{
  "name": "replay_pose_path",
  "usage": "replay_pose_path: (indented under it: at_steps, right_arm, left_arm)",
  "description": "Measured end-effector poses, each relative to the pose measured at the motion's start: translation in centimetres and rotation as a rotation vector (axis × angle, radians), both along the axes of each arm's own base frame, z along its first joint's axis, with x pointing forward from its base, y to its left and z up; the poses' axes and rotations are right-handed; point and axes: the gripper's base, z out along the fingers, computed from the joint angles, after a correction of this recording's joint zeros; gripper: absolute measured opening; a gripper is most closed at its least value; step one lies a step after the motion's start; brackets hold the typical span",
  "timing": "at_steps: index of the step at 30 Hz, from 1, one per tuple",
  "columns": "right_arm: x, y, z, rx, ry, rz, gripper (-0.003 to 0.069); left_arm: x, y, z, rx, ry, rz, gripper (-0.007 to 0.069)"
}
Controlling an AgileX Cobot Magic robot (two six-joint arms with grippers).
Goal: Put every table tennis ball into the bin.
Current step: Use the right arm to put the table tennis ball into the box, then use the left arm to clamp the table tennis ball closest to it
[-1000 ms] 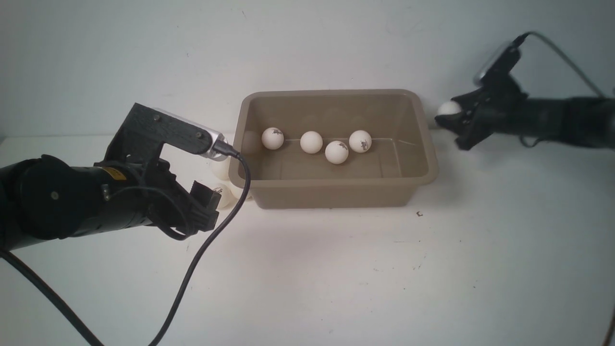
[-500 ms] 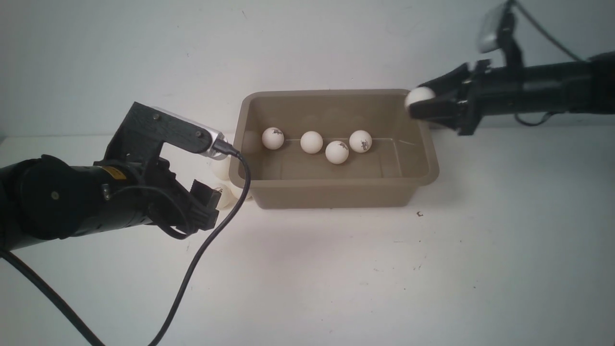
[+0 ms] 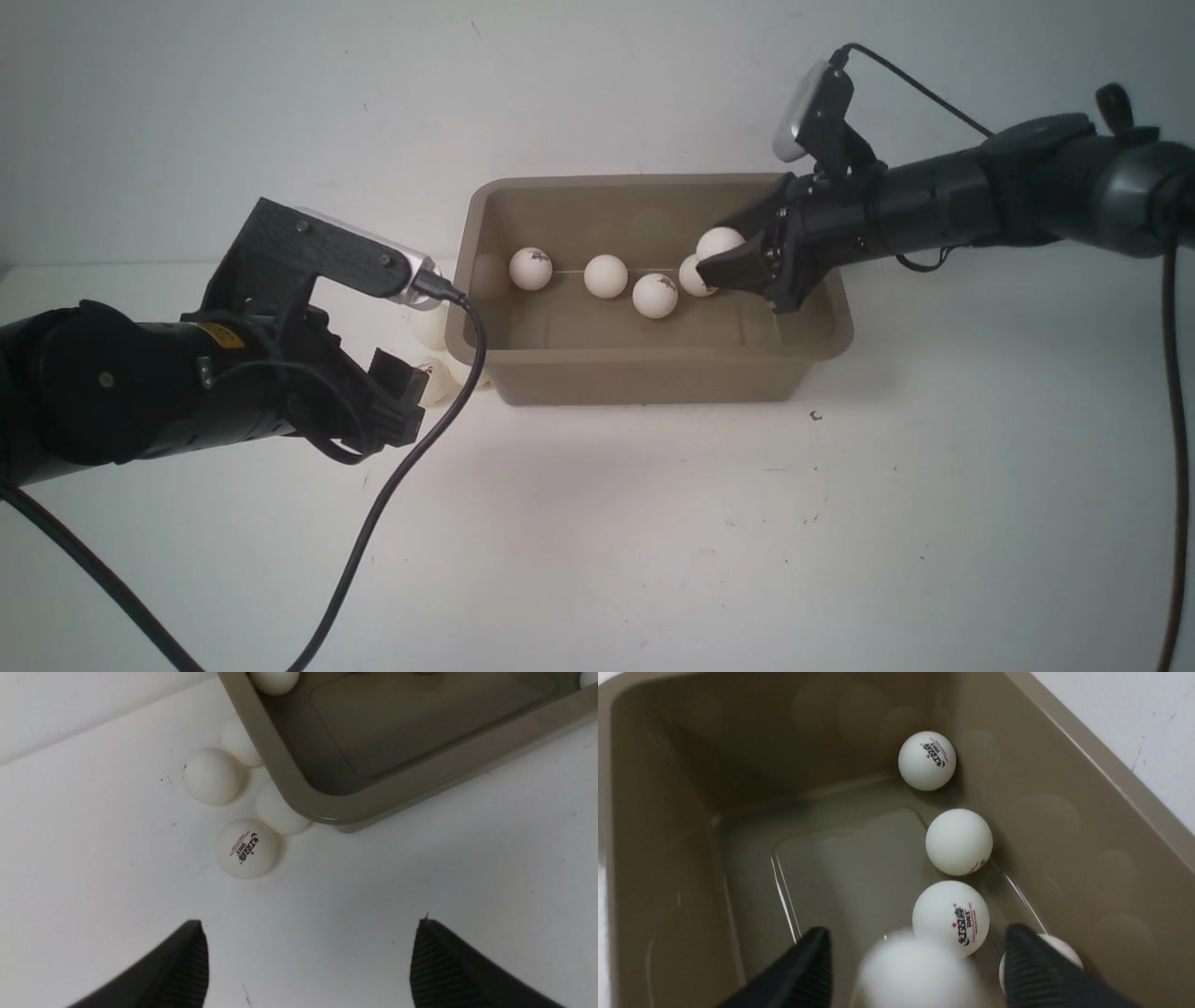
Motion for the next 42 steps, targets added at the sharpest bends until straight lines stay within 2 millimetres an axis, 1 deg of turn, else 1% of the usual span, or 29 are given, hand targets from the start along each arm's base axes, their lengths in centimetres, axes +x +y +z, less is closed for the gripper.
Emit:
replay_pose_path:
  at_steps: [2,3,5,8,10,12,15,16,17,18,20,21,23,24,25,26,27,29,30,31,33,35,37,38,39,42]
  right_arm:
    - [0.1,-0.1,0.3,0.018,0.001,-0.019,0.0531]
    - [0.1,-0.1,0.3,0.02,0.001,-0.021,0.0536]
    - [0.2,-0.8,1.3,0.038,-0.012,-0.05,0.0567]
    - [0.1,-2.7,4.3,0.074,-0.037,-0.115,0.0578]
    - [-0.4,-5.4,7.9,0.102,-0.066,-0.193,0.0581]
    - [-1.3,-7.8,10.9,0.11,-0.082,-0.261,0.0581]
    - [-2.9,-10.3,14.4,0.108,-0.094,-0.345,0.0581]
    - [-3.1,-10.8,14.9,0.105,-0.097,-0.362,0.0581]
    - [-4.3,-11.9,17.0,0.086,-0.12,-0.415,0.0581]
    - [-4.7,-12.4,17.6,0.078,-0.124,-0.448,0.0581]
    - [-6.1,-13.5,20.0,0.071,-0.153,-0.55,0.0581]
    - [-6.2,-13.8,20.2,0.061,-0.162,-0.567,0.0581]
    - [-7.8,-15.3,22.6,0.066,-0.194,-0.701,0.0581]
    - [-8.4,-16.1,23.4,0.078,-0.189,-0.764,0.0581]
    - [-8.6,-16.0,23.6,0.09,-0.185,-0.77,0.0581]
    - [-9.4,-16.8,24.4,0.1,-0.173,-0.836,0.0581]
    - [-10.0,-17.2,24.8,0.113,-0.158,-0.874,0.0581]
    - [-11.0,-17.4,25.4,0.108,-0.122,-0.915,0.0581]
    - [-11.2,-17.3,25.4,0.104,-0.115,-0.914,0.0581]
    - [-12.0,-17.1,25.5,0.082,-0.069,-0.913,0.0581]
    - [-12.9,-16.5,25.5,0.056,-0.008,-0.885,0.0582]
    - [-13.9,-15.5,25.4,0.042,0.076,-0.832,0.0582]
    - [-14.5,-14.9,25.4,0.039,0.116,-0.801,0.0582]
    - [-14.9,-14.3,25.4,0.035,0.143,-0.774,0.0582]
    - [-15.5,-13.4,25.6,0.037,0.172,-0.734,0.0582]
    - [-16.2,-12.0,25.7,0.031,0.217,-0.679,0.0582]
  left_arm:
    - [0.0,0.0,0.0,0.0,0.0,0.0,0.052]
    - [0.0,0.0,0.0,0.0,0.0,0.0,0.052]
    - [0.0,0.0,0.0,0.0,0.0,0.0,0.052]
    - [0.0,0.0,0.0,0.0,0.0,0.0,0.052]
    - [0.0,0.0,0.0,0.0,0.0,0.0,0.052]
    - [0.0,0.0,0.0,0.0,-0.001,0.0,0.052]
    - [0.0,0.0,0.0,0.0,-0.003,0.001,0.052]
    - [0.0,0.0,0.0,0.0,-0.004,0.002,0.052]
    - [0.0,0.0,0.0,0.0,-0.006,0.002,0.052]
    - [0.0,0.0,0.0,0.0,-0.006,0.003,0.052]
    - [0.0,0.0,0.1,-0.005,-0.006,0.006,0.052]
    - [0.0,0.0,0.1,-0.007,-0.005,0.007,0.052]
    - [0.1,0.0,0.1,-0.027,-0.001,0.02,0.052]
    - [0.1,0.0,0.1,-0.037,0.002,0.026,0.052]
    - [0.1,0.0,0.1,-0.038,0.002,0.027,0.052]
    - [0.1,0.0,0.1,-0.044,0.004,0.031,0.052]
    - [0.1,0.0,0.1,-0.046,0.004,0.032,0.052]
    - [0.1,0.0,0.1,-0.046,0.005,0.032,0.052]
    - [0.1,0.0,0.1,-0.046,0.005,0.032,0.052]
    - [0.1,0.0,0.1,-0.046,0.002,0.034,0.052]
    - [0.2,0.0,0.2,-0.046,-0.015,0.041,0.052]
    - [0.4,0.1,0.5,-0.046,-0.05,0.056,0.052]
    - [0.6,0.2,0.6,-0.046,-0.074,0.067,0.052]
    - [0.6,0.3,0.7,-0.046,-0.088,0.073,0.052]
    - [0.9,0.4,1.0,-0.046,-0.125,0.09,0.052]
    - [1.1,0.5,1.3,-0.048,-0.163,0.108,0.052]
